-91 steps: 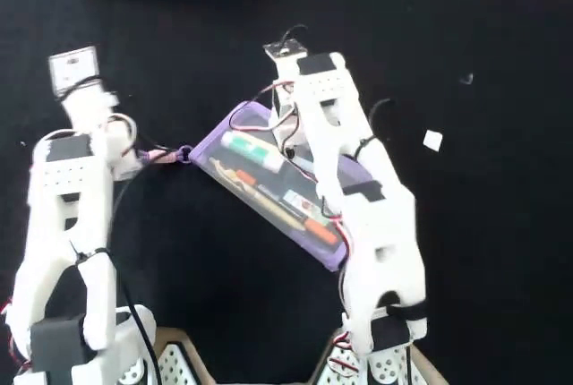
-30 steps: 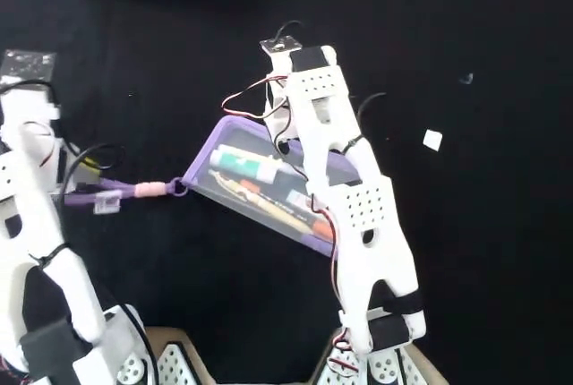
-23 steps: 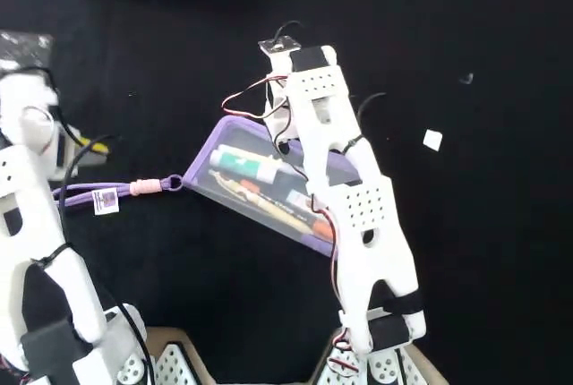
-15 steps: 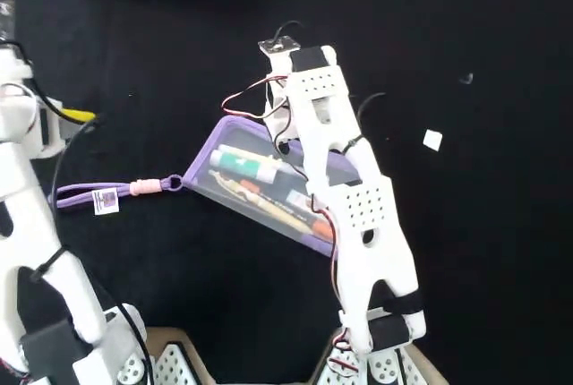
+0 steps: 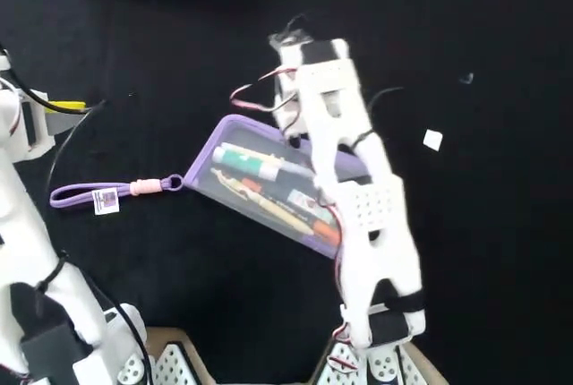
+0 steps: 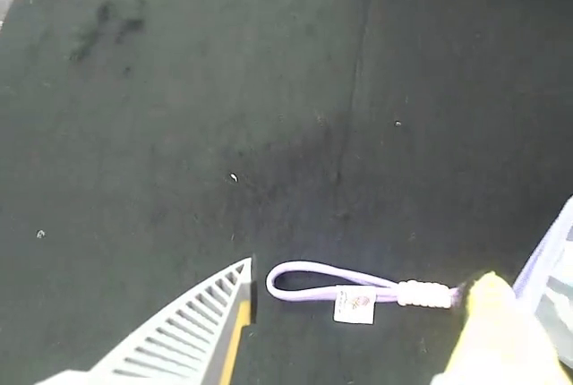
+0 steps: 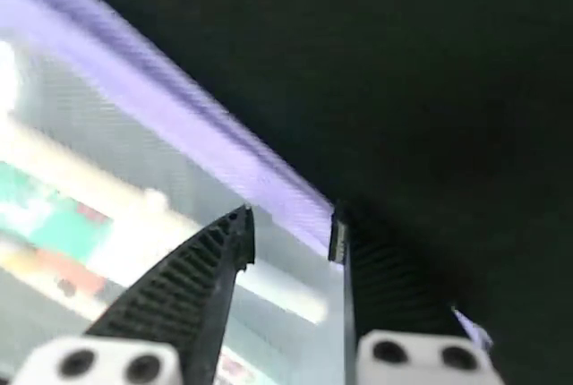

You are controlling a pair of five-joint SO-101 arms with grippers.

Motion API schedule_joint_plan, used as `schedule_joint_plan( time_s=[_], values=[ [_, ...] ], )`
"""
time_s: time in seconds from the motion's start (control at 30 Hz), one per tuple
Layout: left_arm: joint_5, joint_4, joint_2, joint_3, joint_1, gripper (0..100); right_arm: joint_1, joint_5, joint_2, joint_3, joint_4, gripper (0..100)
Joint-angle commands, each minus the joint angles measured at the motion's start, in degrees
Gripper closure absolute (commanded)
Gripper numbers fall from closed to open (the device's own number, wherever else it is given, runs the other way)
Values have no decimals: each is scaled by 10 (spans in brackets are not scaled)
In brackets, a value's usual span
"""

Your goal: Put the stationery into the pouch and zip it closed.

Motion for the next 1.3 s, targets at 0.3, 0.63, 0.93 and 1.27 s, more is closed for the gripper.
schedule_joint_plan(
  time_s=[0.3, 0.63, 0.93, 1.27],
  values=[
    [4, 18, -13, -67, 4, 635, 19, 5, -342, 30, 16, 840],
    [76, 18, -127, -61, 72, 977, 35, 6, -529, 29, 15, 967],
    [146, 13, -248, 83, 204, 970, 132, 1, -628, 32, 15, 987],
    [180, -102, -471, 368, 209, 967, 164, -25, -764, 165, 15, 987]
  ],
)
